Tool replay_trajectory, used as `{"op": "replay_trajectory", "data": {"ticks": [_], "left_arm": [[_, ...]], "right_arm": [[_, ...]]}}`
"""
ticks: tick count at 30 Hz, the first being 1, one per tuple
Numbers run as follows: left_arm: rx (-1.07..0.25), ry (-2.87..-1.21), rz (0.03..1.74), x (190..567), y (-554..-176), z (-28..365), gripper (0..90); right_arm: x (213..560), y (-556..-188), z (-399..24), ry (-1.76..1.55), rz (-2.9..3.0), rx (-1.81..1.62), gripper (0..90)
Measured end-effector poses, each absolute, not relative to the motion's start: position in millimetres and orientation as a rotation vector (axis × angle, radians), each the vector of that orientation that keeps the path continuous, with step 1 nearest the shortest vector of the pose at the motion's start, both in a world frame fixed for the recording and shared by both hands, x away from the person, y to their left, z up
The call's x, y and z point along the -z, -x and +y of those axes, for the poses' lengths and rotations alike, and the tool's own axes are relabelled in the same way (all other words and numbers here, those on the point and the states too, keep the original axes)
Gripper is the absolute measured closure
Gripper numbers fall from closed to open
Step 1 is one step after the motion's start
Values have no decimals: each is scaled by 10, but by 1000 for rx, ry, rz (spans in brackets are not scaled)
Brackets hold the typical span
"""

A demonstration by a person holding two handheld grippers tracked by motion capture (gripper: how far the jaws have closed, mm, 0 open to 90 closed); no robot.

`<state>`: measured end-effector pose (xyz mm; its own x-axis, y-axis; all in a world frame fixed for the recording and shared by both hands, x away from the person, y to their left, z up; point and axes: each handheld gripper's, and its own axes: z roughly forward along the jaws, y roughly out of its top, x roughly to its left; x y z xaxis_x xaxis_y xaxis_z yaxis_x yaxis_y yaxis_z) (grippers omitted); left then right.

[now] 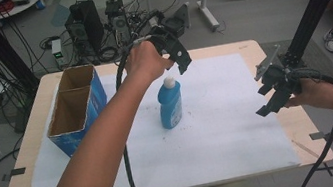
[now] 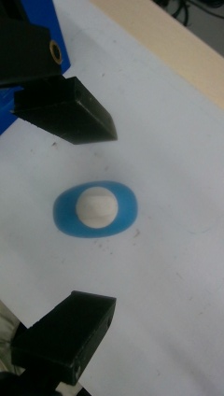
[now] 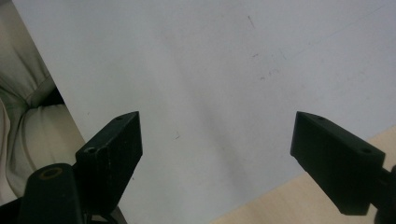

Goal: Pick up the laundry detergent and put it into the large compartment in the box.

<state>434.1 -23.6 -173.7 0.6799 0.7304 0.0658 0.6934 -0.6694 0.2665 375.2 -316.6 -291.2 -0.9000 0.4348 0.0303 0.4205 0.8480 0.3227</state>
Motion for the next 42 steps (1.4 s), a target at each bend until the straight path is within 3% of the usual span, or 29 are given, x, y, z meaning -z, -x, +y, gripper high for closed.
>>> {"op": "replay_trajectory", "data": {"ticks": [12, 42], "left_arm": [[-179, -2649, 1256, 1885, -4403, -189, 184], [-103, -2649, 1330, 2375, -4494, -193, 182]], "right_arm": [[2930, -3767, -3157, -686, 2984, -509, 169], [2988, -3793, -3154, -690, 2997, -518, 170]]}}
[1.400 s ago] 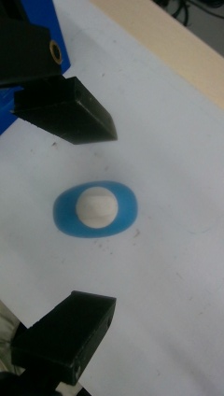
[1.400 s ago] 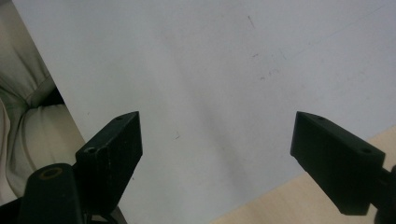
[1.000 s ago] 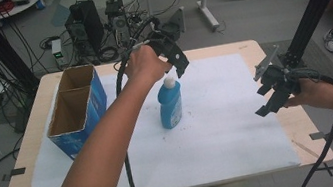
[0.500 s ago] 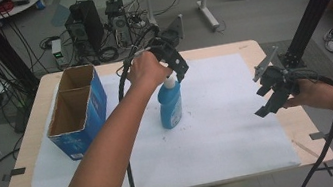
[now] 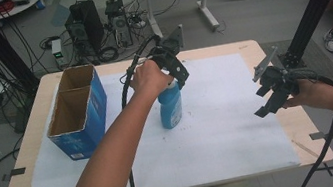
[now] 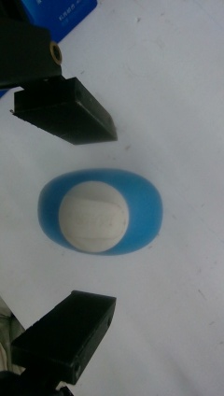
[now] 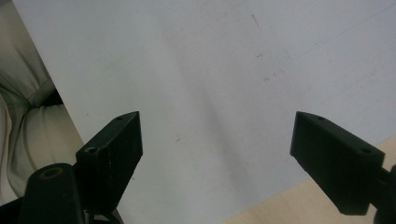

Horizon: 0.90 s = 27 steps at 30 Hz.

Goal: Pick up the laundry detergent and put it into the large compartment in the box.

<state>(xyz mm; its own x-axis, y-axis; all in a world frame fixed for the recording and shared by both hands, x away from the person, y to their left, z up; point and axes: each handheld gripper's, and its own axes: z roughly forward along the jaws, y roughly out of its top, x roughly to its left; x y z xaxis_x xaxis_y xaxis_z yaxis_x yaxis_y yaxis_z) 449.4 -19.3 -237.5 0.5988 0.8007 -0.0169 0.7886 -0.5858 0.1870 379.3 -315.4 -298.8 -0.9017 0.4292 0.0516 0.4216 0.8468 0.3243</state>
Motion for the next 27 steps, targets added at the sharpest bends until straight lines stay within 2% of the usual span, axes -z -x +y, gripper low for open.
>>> {"op": "replay_trajectory", "data": {"ticks": [27], "left_arm": [[-88, -2651, 1349, 2771, -4510, -236, 184]], "right_arm": [[3026, -3805, -3149, -689, 3005, -524, 172]]}}
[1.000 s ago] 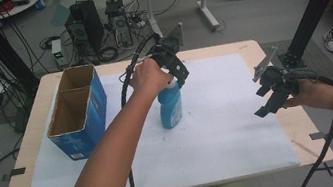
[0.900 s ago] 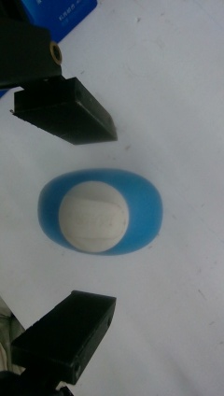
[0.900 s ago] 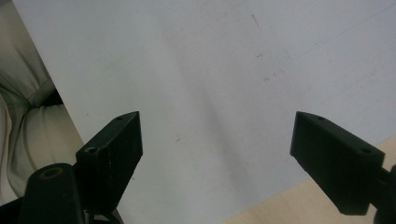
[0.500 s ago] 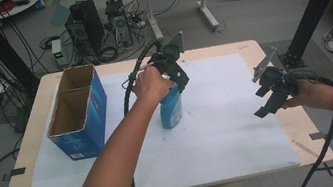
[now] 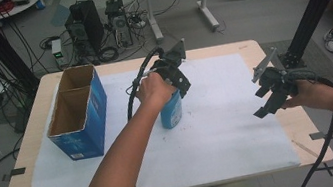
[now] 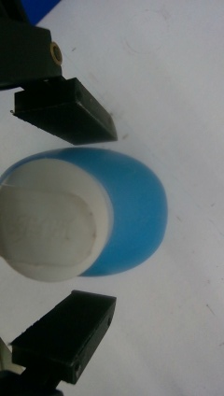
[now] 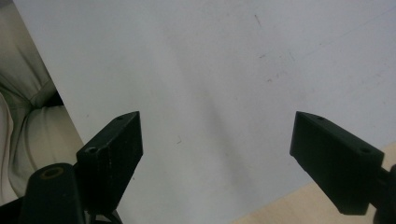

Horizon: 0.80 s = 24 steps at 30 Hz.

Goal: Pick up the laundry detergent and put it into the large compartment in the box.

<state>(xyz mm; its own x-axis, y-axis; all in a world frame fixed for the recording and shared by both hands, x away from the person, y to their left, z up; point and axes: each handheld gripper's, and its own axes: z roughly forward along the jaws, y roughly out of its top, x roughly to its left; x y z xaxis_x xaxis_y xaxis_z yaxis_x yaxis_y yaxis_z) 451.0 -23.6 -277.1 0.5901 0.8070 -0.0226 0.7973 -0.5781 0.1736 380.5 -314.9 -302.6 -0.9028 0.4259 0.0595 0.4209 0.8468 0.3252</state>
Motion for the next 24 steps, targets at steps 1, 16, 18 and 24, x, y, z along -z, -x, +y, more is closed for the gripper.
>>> {"op": "replay_trajectory", "data": {"ticks": [1, 16, 18, 24], "left_arm": [[-86, -2649, 1353, 2784, -4511, -233, 184], [-76, -2638, 1371, 2906, -4510, -223, 204], [-71, -2630, 1374, 2908, -4511, -219, 207], [-71, -2621, 1376, 2915, -4511, -208, 233]], "right_arm": [[3029, -3805, -3150, -690, 3005, -524, 172], [3035, -3806, -3144, -687, 3007, -527, 175], [3036, -3806, -3142, -684, 3008, -528, 175], [3035, -3810, -3139, -683, 3007, -529, 176]]}}
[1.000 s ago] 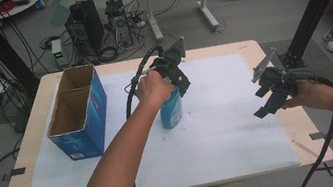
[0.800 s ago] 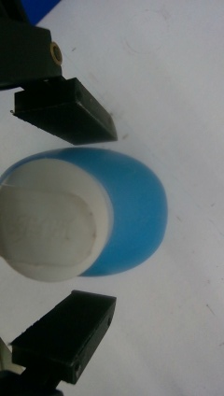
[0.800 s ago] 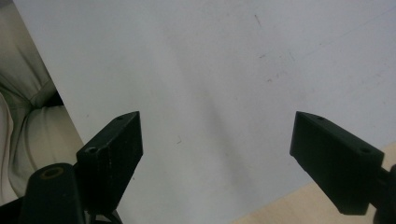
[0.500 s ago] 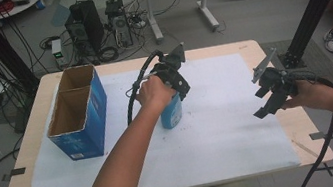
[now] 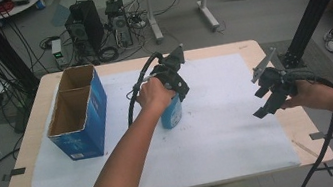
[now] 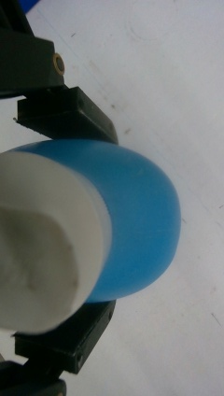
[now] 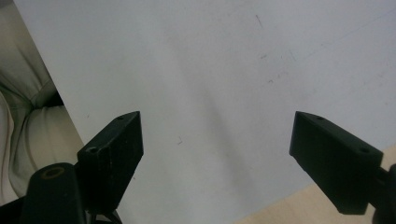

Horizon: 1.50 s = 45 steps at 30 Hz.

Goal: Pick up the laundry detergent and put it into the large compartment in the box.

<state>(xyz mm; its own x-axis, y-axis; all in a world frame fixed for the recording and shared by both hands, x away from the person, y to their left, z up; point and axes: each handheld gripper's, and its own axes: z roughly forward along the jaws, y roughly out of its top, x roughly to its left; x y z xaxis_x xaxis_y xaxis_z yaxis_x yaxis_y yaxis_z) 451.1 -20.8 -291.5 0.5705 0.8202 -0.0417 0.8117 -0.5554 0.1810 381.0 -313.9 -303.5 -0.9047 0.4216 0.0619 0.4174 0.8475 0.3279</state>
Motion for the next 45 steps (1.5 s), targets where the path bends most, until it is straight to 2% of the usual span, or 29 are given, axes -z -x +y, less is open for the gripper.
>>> {"op": "replay_trajectory", "data": {"ticks": [45], "left_arm": [[-102, -2603, 1372, 2890, -4507, -185, 367]], "right_arm": [[3028, -3810, -3120, -679, 3010, -537, 179]]}}
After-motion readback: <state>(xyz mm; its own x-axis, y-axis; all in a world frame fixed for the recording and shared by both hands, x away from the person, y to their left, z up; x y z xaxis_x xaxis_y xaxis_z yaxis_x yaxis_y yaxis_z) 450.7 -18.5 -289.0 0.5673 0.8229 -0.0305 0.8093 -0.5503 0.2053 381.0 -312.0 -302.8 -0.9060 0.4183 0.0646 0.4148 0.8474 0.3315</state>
